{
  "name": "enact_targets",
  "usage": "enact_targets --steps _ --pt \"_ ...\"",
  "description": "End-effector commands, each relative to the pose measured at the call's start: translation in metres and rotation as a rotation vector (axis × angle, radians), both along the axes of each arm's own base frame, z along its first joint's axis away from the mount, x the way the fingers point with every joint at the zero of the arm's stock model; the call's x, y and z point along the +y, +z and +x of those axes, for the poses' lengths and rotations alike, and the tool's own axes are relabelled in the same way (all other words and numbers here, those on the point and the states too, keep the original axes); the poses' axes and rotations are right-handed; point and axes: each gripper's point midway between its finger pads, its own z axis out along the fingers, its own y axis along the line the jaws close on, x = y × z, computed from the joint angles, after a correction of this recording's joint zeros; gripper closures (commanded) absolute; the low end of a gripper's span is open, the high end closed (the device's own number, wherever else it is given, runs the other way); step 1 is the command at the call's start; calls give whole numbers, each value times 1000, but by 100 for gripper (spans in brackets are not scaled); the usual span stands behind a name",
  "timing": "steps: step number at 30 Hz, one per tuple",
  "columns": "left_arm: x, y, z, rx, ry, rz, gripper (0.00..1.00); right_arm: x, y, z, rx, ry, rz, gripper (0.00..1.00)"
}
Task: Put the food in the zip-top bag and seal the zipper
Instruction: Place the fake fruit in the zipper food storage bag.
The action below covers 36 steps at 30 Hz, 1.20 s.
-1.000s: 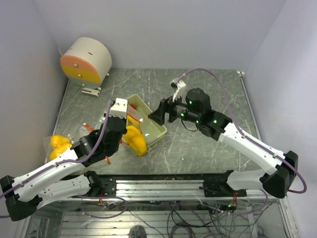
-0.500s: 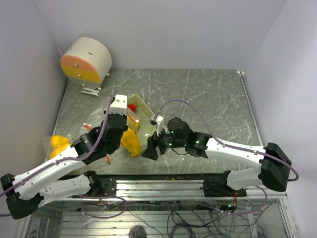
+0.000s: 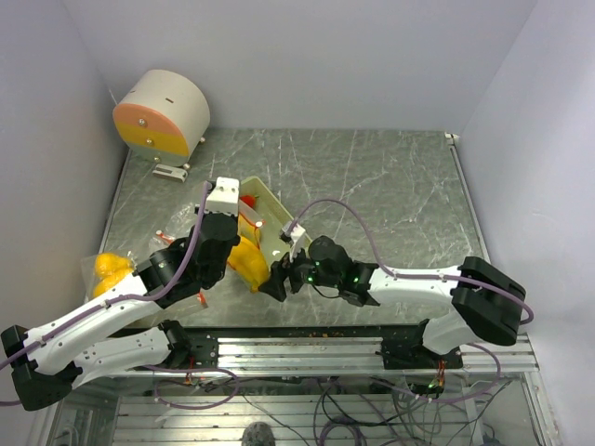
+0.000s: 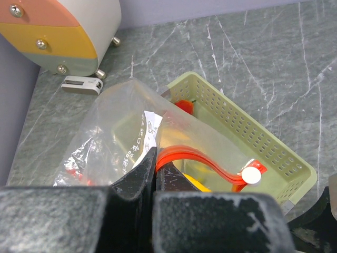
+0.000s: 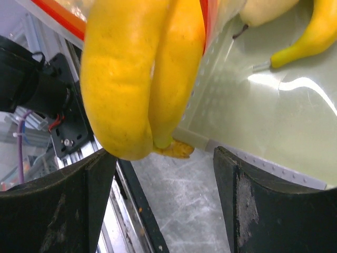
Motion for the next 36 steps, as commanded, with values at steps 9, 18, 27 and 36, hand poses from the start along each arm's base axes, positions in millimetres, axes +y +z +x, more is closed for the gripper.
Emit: enact_targets --steps 9,18,27,36 --pt "2 8 2 -19 19 -15 93 29 16 14 -57 -37 161 27" --pt "6 8 0 -22 27 -15 93 30 20 13 -49 -37 155 74" --pt "6 2 -2 -5 19 -14 93 26 74 15 -66 -40 94 97" --pt "-2 -2 -6 20 -43 -13 93 43 114 22 -2 -20 -14 97"
